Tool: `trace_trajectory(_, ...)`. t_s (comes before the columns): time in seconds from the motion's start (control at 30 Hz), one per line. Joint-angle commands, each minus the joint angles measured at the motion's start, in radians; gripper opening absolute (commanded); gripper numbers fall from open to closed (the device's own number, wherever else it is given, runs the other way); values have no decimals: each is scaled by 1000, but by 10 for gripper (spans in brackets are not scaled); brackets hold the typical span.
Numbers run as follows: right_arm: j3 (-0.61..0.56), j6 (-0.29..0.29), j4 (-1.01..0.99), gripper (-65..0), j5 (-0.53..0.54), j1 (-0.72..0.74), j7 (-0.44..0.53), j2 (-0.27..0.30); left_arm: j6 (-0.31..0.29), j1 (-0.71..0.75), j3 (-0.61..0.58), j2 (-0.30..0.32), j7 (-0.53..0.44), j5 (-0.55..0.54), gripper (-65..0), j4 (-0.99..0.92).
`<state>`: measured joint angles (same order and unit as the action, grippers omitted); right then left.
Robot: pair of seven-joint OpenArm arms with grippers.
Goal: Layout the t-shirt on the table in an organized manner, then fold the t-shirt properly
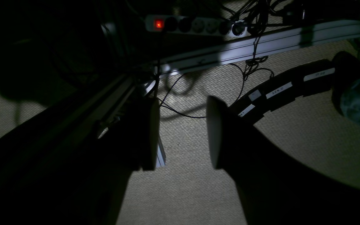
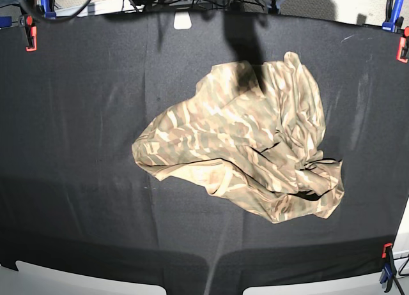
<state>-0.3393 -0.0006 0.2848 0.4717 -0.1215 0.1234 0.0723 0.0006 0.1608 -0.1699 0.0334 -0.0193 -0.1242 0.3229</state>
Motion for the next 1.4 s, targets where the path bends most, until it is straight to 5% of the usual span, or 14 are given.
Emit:
trace_trajectory(0.0, 0, 1, 8, -404, -1, 2, 15, 3, -1, 3, -1, 0, -4, 4, -360, 4)
trace_trajectory(0.67, 0, 0, 8, -404, -1, 2, 8, 8, -1, 3, -1, -5, -13, 0, -360, 4)
trace_trajectory(1.07, 0, 0, 8, -404, -3, 0, 8, 8, -1, 47, -1, 1, -192, 1, -360, 4)
trace_trajectory(1.37, 0, 0, 8, -404, -215, -23, 6, 10, -1, 47, -1, 1, -192, 2, -360, 4)
